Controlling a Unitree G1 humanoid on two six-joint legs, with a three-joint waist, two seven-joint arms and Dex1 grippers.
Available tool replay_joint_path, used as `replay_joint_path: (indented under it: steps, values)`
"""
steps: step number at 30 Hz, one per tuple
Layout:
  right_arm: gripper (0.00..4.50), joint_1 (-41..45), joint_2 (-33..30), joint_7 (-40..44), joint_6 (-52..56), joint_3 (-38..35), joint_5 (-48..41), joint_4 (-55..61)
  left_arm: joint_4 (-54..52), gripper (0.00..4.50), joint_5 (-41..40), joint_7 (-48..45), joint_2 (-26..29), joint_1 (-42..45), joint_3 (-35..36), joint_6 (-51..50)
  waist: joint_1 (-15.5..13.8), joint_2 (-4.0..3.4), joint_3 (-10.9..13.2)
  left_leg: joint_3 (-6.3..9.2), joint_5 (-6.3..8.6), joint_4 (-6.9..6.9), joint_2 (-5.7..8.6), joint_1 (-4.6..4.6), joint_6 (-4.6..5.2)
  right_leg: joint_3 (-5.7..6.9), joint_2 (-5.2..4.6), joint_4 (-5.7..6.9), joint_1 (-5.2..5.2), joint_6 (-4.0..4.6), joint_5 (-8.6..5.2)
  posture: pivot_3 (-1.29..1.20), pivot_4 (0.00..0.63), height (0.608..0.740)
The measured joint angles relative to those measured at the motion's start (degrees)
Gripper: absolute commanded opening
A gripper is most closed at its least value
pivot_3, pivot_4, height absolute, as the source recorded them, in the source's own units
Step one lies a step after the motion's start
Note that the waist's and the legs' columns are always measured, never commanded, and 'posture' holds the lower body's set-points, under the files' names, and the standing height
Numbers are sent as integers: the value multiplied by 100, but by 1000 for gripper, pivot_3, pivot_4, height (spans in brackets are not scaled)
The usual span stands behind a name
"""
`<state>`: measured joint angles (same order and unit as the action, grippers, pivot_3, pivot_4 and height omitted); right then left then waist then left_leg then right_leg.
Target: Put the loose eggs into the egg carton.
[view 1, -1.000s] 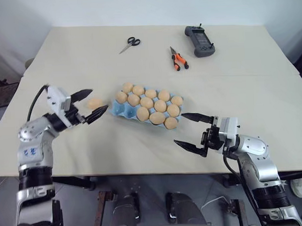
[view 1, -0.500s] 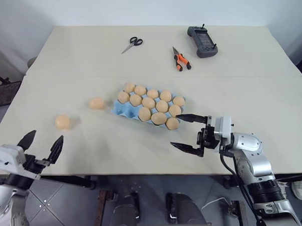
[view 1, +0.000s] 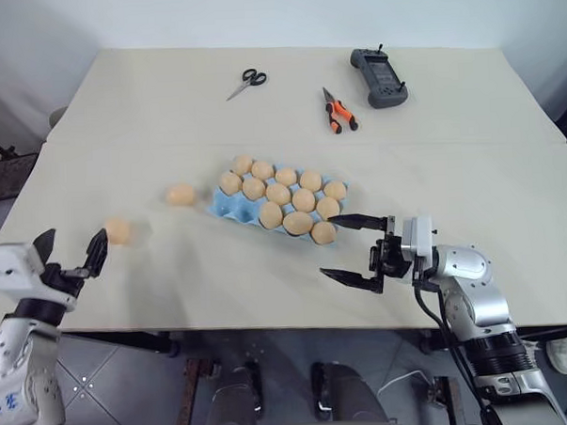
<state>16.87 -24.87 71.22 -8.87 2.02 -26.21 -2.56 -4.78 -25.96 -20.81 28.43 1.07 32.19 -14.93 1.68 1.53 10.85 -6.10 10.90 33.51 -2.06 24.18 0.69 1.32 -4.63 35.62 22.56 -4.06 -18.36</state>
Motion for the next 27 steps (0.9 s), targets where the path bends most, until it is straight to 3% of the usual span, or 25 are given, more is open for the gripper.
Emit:
replay_joint_path:
  steps: [6,9,16,21,27]
  values:
    - [4500,-19,10,-56,28,13,0,38,1496,4470,466,-93,226,1091,-734,-112,23,5,-3,-11,2,-11,2,2,-2,1,-3,-8,6,-9,5,0,150,740]
    - [4500,-57,9,-80,40,14,0,60,1821,3907,672,-98,234,1316,-988,-130,25,6,-4,-17,2,-22,-4,2,-7,15,-2,-1,18,-10,5,0,150,740]
    - [4500,-107,33,-163,49,17,0,193,1930,1831,812,-133,352,1394,-1060,-121,8,6,-4,-18,-1,-9,-13,0,-17,31,0,18,20,-5,3,0,150,740]
    - [4500,-181,36,-230,47,16,24,217,1604,1765,633,-744,373,1572,-1128,154,-19,8,-4,-18,-1,-1,-13,2,-18,38,-9,17,13,-3,4,0,150,740]
    - [4500,-223,14,-364,36,-5,82,260,1465,1765,770,-1932,459,2847,-2352,216,-23,8,-5,-30,-3,-2,-13,3,-19,64,-26,2,-3,-2,4,0,150,740]
